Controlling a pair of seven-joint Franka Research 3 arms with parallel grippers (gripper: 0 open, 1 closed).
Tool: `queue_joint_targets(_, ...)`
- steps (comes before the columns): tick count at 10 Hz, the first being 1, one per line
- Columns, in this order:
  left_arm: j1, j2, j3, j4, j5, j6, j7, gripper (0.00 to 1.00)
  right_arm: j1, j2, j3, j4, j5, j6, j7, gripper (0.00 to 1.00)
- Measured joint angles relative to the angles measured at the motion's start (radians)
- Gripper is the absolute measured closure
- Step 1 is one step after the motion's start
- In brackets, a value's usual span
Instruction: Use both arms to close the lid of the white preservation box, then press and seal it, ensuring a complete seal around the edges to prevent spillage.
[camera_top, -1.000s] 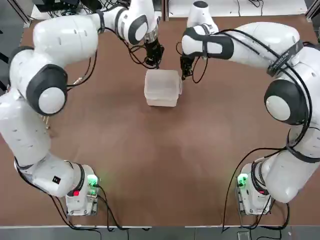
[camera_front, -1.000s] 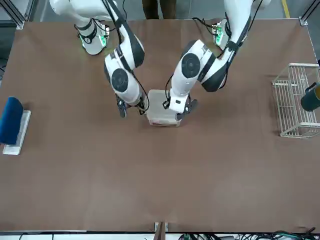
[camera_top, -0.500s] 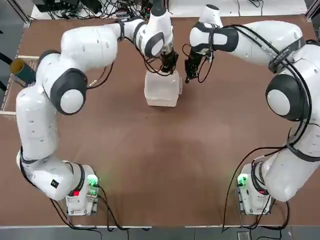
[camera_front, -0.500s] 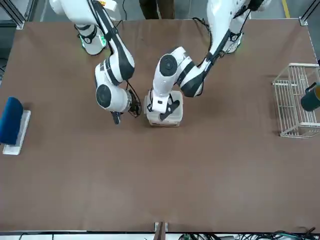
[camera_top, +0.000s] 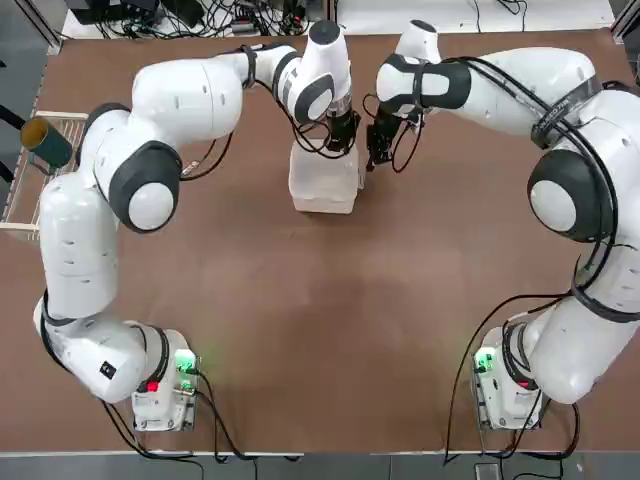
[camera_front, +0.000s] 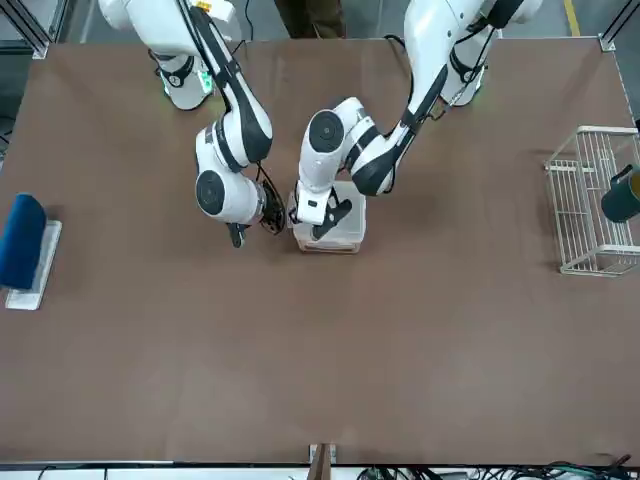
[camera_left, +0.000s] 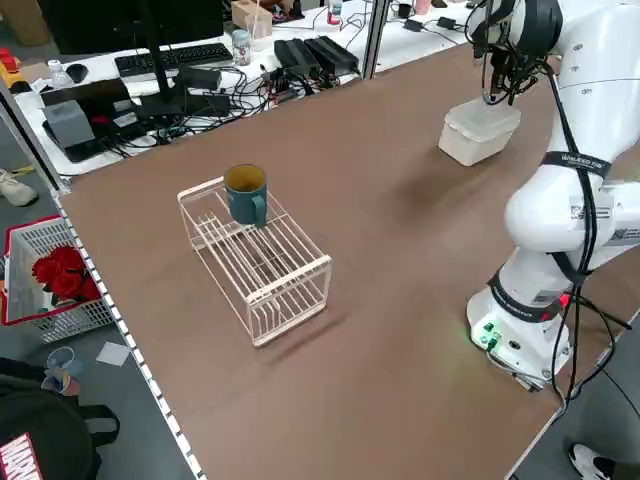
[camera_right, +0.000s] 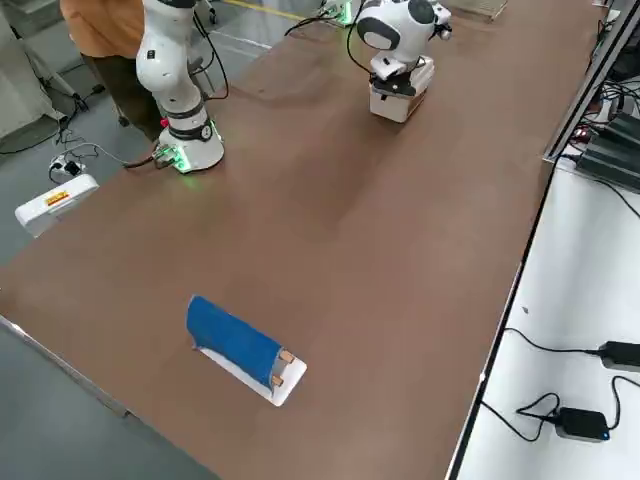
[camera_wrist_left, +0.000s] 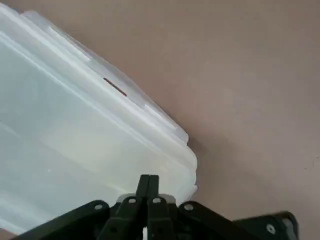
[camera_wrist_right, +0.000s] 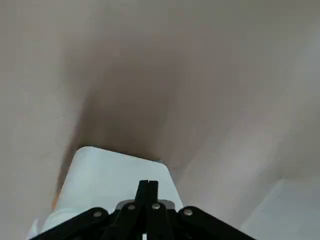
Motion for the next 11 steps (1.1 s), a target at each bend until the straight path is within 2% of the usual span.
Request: queue_joint_targets(11, -0.005, 0.002, 0.005, 0.002, 0.009, 0.003, -0.004, 0.99, 0.026, 0.01, 0.004, -0.001, 0.047, 0.023, -0.002, 0.99)
